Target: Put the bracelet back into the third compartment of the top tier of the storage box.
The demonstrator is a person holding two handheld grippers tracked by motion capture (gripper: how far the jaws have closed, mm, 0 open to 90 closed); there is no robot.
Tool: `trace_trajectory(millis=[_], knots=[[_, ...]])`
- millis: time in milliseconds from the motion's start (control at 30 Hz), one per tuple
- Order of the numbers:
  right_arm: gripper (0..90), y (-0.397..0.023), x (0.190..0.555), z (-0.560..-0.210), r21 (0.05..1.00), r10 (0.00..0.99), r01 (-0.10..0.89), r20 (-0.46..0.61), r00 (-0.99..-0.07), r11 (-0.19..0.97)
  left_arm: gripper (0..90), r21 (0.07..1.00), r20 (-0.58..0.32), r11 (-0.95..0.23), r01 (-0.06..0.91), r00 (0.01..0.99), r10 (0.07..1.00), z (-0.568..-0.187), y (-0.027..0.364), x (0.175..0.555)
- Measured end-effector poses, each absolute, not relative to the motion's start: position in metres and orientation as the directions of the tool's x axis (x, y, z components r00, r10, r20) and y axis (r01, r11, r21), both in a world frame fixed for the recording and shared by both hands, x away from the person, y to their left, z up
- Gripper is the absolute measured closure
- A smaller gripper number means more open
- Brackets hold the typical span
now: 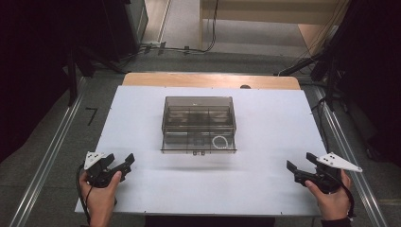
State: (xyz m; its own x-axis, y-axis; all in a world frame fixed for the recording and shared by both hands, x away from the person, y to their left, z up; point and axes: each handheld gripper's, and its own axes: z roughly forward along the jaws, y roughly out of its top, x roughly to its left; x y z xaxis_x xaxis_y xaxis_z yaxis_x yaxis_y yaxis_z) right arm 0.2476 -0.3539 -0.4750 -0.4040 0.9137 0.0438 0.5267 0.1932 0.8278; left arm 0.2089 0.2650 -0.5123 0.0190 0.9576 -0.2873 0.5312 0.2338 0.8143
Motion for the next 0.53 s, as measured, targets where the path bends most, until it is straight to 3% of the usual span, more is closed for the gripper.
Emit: trace_trajectory(millis=[333,533], knots=[[14.8,-0.380,0.238,-0.480,0.819,0.937,0.552,0.053,-0.345,0.156,19.2,0.820,-0.288,0.235,0.522,0.021,0.957,-0.510,0.263,0.208],[14.8,-0.386,0.232,-0.478,0.824,0.943,0.552,0.075,-0.323,0.124,19.3,0.811,-0.348,0.277,0.515,0.046,0.936,-0.507,0.262,0.208]])
